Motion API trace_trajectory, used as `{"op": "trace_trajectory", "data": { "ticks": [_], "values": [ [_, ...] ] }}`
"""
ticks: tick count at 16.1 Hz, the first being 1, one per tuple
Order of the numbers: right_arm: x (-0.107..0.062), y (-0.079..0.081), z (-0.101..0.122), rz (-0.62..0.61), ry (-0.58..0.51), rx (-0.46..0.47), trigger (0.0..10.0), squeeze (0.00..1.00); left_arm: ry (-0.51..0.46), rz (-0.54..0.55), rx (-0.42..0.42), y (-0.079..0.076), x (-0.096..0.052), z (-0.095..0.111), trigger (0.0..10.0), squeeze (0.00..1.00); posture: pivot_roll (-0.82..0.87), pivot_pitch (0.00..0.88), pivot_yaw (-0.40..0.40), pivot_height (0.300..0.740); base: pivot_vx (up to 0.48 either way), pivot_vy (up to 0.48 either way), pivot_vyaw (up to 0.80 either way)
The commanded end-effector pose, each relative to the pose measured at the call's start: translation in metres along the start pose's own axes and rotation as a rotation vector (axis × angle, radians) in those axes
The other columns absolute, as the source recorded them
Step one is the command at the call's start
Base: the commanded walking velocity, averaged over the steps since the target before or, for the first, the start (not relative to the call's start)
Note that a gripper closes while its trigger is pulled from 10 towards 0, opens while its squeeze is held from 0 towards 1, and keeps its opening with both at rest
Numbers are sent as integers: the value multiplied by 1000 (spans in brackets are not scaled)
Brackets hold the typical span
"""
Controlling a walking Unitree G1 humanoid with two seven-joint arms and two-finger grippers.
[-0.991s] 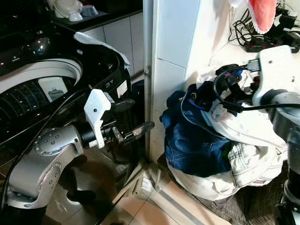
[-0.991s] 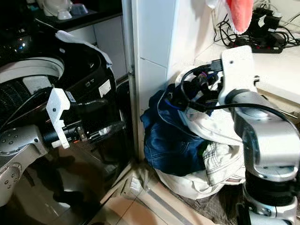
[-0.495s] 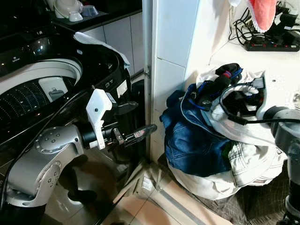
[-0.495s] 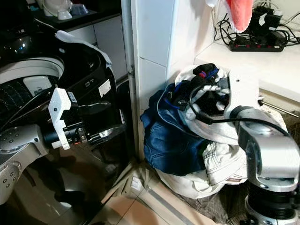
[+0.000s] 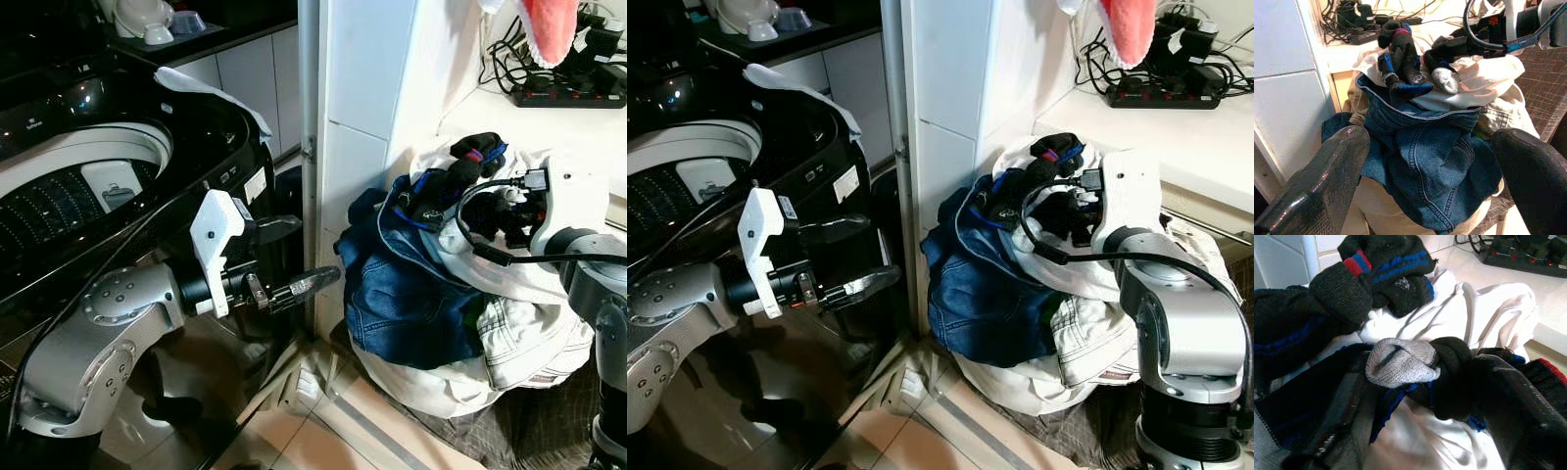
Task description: Clothes washing
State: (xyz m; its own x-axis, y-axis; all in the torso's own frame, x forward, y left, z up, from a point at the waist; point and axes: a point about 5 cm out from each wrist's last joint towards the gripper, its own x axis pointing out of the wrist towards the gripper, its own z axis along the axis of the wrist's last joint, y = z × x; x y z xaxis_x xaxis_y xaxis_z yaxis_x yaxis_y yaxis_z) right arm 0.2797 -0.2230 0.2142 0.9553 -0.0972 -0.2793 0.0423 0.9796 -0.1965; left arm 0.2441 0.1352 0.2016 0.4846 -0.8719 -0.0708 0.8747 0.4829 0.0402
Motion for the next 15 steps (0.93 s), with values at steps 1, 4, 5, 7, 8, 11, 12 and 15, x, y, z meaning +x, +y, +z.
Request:
{"op": "trace_trajectory", "data": {
  "ticks": [1, 4, 5, 7, 8, 11, 12, 15],
  "values": [
    [0, -2, 1, -7, 1, 11, 0, 0, -1, -15, 6, -2, 0, 2, 10000, 0, -18, 0, 20, 740, 0, 0, 0],
    [-5, -1, 12, 20, 1, 60, 0, 0, 1, -17, 8, -2, 0, 2, 10000, 0, -17, 0, 19, 740, 0, 0, 0],
    [-4, -2, 11, 16, 5, 45, 0, 0, 1, -17, 6, -3, 0, 2, 10000, 0, -18, 0, 19, 740, 0, 0, 0],
    [-4, -1, 7, 16, 17, 51, 0, 0, 3, -19, 9, -3, 0, 1, 10000, 0, -16, 0, 18, 740, 0, 0, 0],
    [-4, -1, 7, 16, 19, 56, 0, 0, 2, -17, 9, -3, 0, 1, 10000, 0, -14, 0, 16, 740, 0, 0, 0],
    [-4, -1, 9, 23, 17, 49, 0, 0, 3, -12, 12, -2, 0, 1, 10000, 0, -14, 0, 17, 740, 0, 0, 0],
    [-4, -1, 10, 24, 16, 35, 0, 0, 3, -11, 13, -2, 0, 1, 10000, 0, -13, 0, 16, 740, 0, 0, 0],
    [-5, 1, 10, 35, 16, 17, 0, 0, 4, -3, 14, -1, 0, 1, 10000, 0, -17, 0, 18, 740, 0, 0, 0]
  ]
}}
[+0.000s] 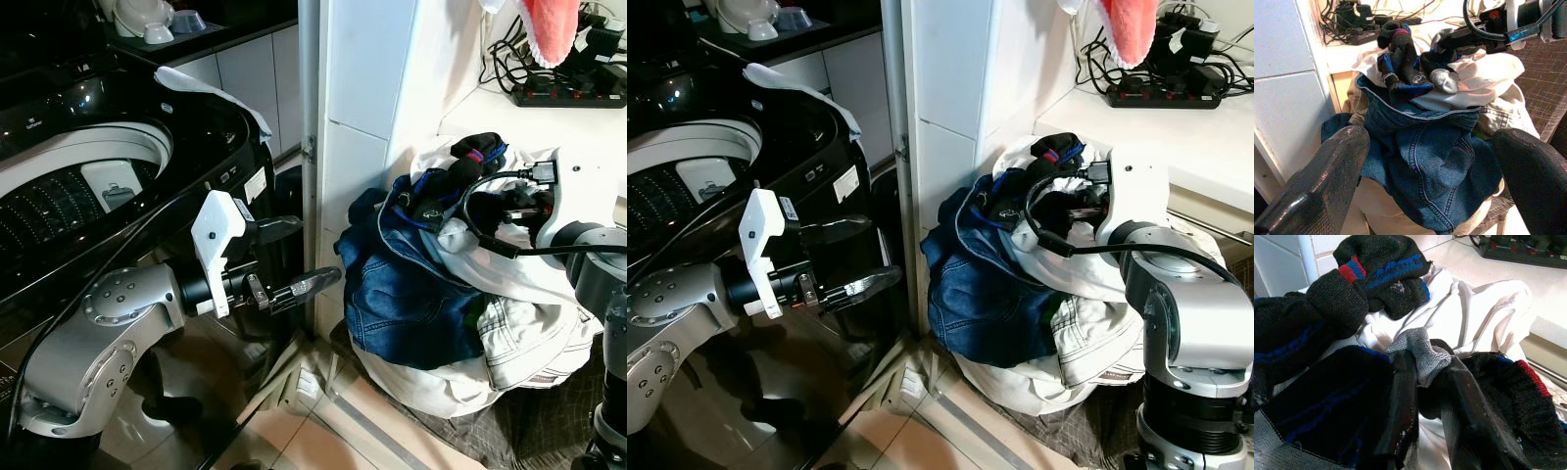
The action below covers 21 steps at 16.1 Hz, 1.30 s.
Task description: Clothes washing
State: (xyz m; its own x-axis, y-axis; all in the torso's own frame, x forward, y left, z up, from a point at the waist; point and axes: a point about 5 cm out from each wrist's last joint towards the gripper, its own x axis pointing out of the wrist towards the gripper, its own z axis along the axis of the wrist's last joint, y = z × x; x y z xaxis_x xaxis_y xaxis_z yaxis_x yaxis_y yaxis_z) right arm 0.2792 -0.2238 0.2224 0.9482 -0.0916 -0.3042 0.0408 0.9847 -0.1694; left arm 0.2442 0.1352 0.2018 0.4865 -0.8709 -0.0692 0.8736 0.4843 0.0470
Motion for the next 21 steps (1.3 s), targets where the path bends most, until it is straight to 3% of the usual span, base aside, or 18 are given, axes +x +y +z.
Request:
{"op": "trace_trajectory", "data": {
  "ticks": [1, 3, 4, 5, 7, 9, 10, 11, 14, 17, 20, 21],
  "values": [
    [-3, 4, 3, 26, -8, -17, 0, 0, 8, 6, 11, 0, -1, 0, 10000, 0, -17, 0, 18, 740, 0, 0, 0],
    [-9, -1, 12, 32, -26, -57, 0, 0, -4, 43, 32, 4, -2, 1, 10000, 0, -14, 0, 17, 740, 0, 0, 0],
    [-25, -19, 54, 66, -152, -59, 0, 0, -83, 129, 61, 14, -6, 15, 10000, 0, -13, 0, 14, 740, 0, 0, 0],
    [-28, -21, 62, 79, -183, -53, 0, 0, -102, 148, 62, 16, -6, 19, 10000, 0, -13, 0, 12, 740, 0, 0, 0],
    [-41, -13, 101, 241, -352, 35, 0, 0, -229, 239, 81, 29, -8, 47, 10000, 0, -13, 0, 10, 740, 0, 0, 0],
    [-36, 9, 117, 364, -433, 167, 0, 0, -345, 350, 202, 41, -4, 80, 10000, 0, -14, 0, 3, 740, 0, 0, 0],
    [-30, 24, 118, 424, -454, 226, 0, 0, -401, 364, 221, 43, 1, 97, 10000, 94, -12, 0, 2, 740, 0, 0, 0],
    [-20, 46, 115, 489, -449, 256, 0, 0, -446, 311, 229, 38, 11, 113, 10000, 1000, 0, 0, -9, 740, 0, 0, 0],
    [-9, 71, 112, 571, -439, 281, 0, 0, -449, 243, 272, 32, 20, 123, 10000, 1000, 12, 0, -20, 740, 0, 0, 0],
    [-6, 86, 114, 661, -451, 335, 0, 0, -343, 168, 276, 28, 24, 106, 10000, 1000, 35, 0, -42, 740, 0, 0, 0],
    [-10, 94, 113, 730, -457, 348, 0, 0, -279, 241, 301, 35, 27, 92, 10000, 1000, 39, 0, -46, 740, 0, 0, 0],
    [-13, 96, 111, 754, -457, 341, 0, 0, -274, 279, 301, 39, 27, 89, 10000, 482, 42, 0, -48, 740, 0, 0, 0]
  ]
}}
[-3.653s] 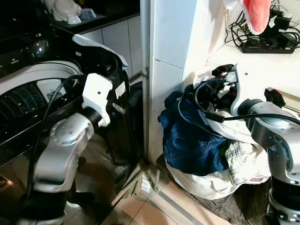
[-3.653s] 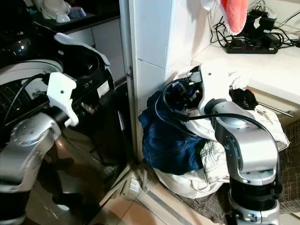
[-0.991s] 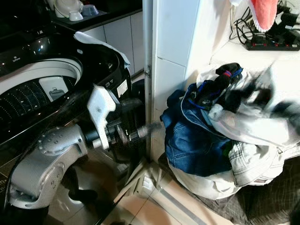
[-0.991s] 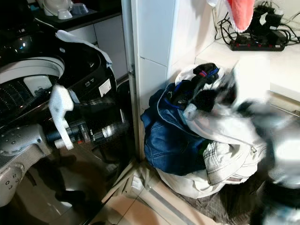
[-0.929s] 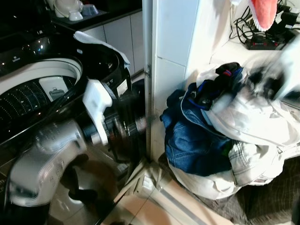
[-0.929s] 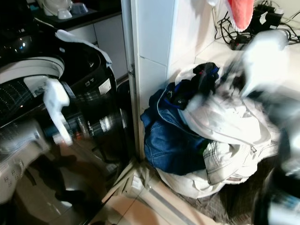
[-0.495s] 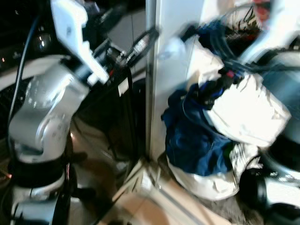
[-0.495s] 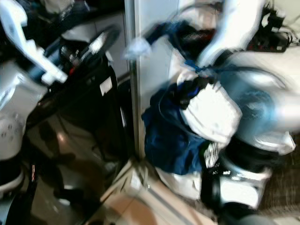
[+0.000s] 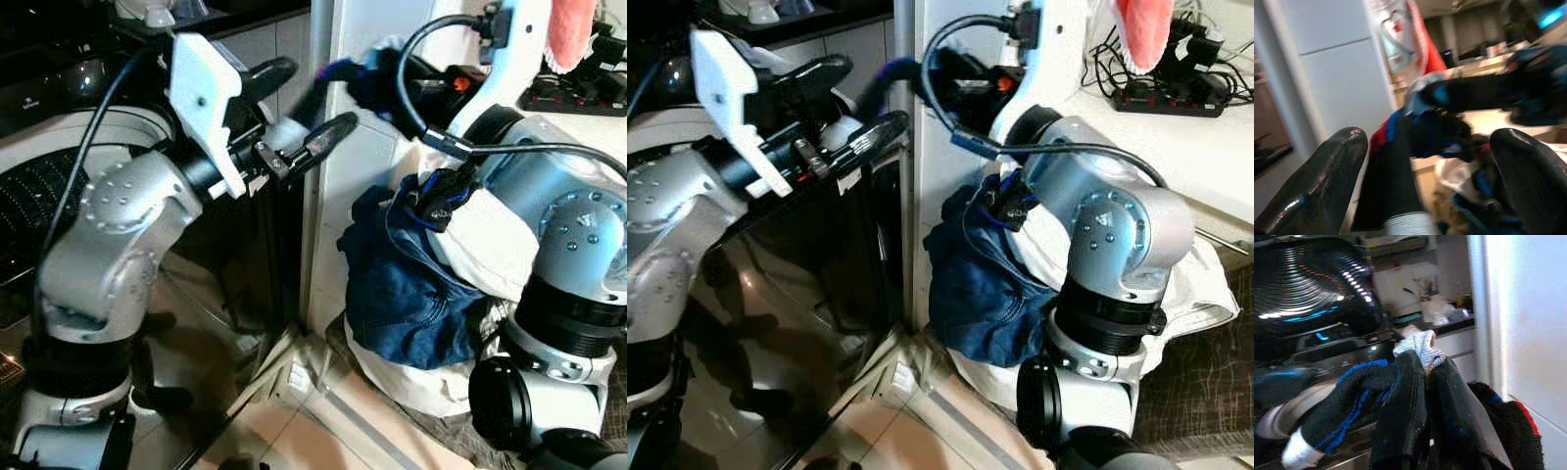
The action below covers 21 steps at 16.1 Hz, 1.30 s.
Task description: Clothes washing
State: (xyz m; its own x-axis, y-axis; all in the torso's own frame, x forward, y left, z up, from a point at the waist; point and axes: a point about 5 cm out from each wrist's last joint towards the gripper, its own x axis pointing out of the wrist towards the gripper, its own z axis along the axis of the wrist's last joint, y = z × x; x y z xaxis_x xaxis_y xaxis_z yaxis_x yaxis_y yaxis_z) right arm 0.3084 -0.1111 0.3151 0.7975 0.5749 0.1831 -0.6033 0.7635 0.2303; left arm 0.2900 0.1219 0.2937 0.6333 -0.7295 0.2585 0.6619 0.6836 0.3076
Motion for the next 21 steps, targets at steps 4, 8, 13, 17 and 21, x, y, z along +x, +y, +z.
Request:
{"op": "trace_trajectory", "data": {
  "ticks": [4, 8, 13, 17, 21],
  "values": [
    [-7, 13, -7, 91, 18, 9, 0, 0, 86, 83, 54, 6, 3, -19, 10000, 0, 34, 0, -38, 740, 0, 0, 0],
    [-9, 17, -10, 118, 29, 5, 0, 0, 88, 117, 81, 9, 4, -22, 9922, 0, 31, 0, -34, 740, 0, 0, 0],
    [-11, 17, -12, 114, 39, 4, 0, 0, 87, 109, 53, 9, 3, -25, 0, 0, 30, 0, -32, 740, 0, 0, 0],
    [-11, 17, -15, 112, 51, 3, 0, 0, 93, 104, 39, 9, 2, -27, 0, 0, 29, 0, -33, 740, 0, 0, 0],
    [-12, 17, -17, 104, 59, -4, 0, 0, 109, 110, 38, 10, 1, -30, 0, 0, 22, 0, -25, 740, 0, 0, 0]
  ]
}}
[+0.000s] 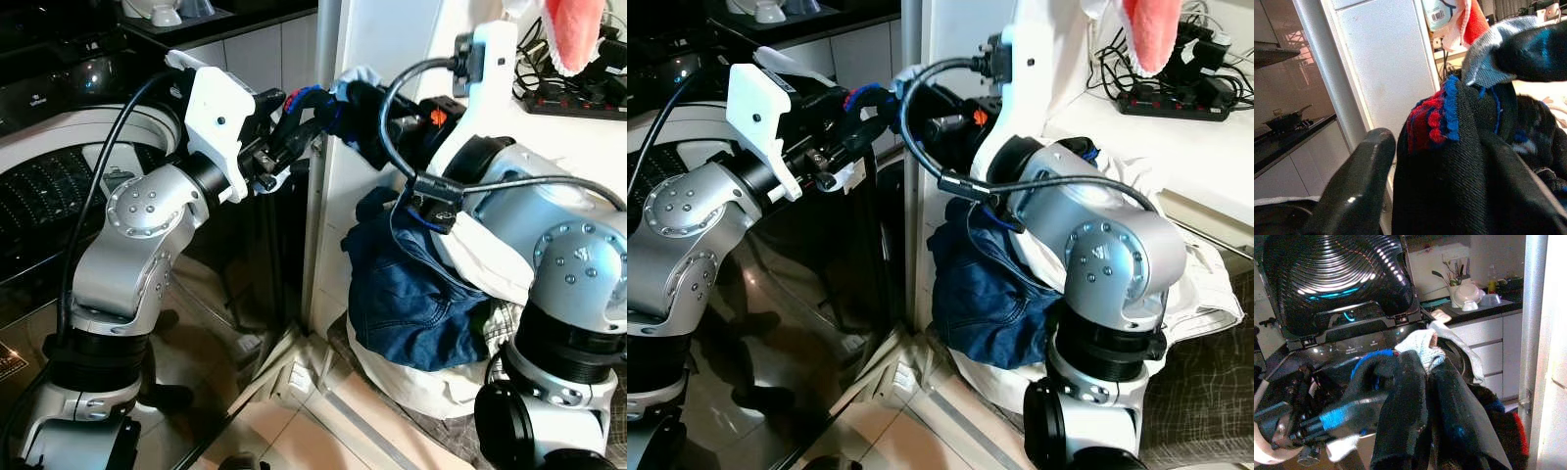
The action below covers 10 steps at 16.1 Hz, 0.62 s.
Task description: Clothes washing
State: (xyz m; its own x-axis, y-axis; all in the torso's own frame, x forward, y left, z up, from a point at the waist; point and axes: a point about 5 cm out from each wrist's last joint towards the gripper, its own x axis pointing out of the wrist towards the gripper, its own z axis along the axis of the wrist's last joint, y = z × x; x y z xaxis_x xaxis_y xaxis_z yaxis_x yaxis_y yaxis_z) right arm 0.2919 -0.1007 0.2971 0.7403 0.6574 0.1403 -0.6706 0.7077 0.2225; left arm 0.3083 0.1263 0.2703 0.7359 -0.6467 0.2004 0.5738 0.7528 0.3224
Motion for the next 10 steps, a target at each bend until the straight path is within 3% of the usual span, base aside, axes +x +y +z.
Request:
{"op": "trace_trajectory", "data": {
  "ticks": [1, 10],
  "values": [
    [-2, 4, 2, 15, -5, -11, 0, 0, 16, 7, -8, 3, -1, -2, 0, 0, 21, 0, -24, 740, 0, 0, 0],
    [-2, 2, 1, -4, 2, -19, 0, 0, 26, 63, -4, 11, -2, -4, 0, 0, 11, 0, -24, 740, 0, 0, 0]
  ]
}}
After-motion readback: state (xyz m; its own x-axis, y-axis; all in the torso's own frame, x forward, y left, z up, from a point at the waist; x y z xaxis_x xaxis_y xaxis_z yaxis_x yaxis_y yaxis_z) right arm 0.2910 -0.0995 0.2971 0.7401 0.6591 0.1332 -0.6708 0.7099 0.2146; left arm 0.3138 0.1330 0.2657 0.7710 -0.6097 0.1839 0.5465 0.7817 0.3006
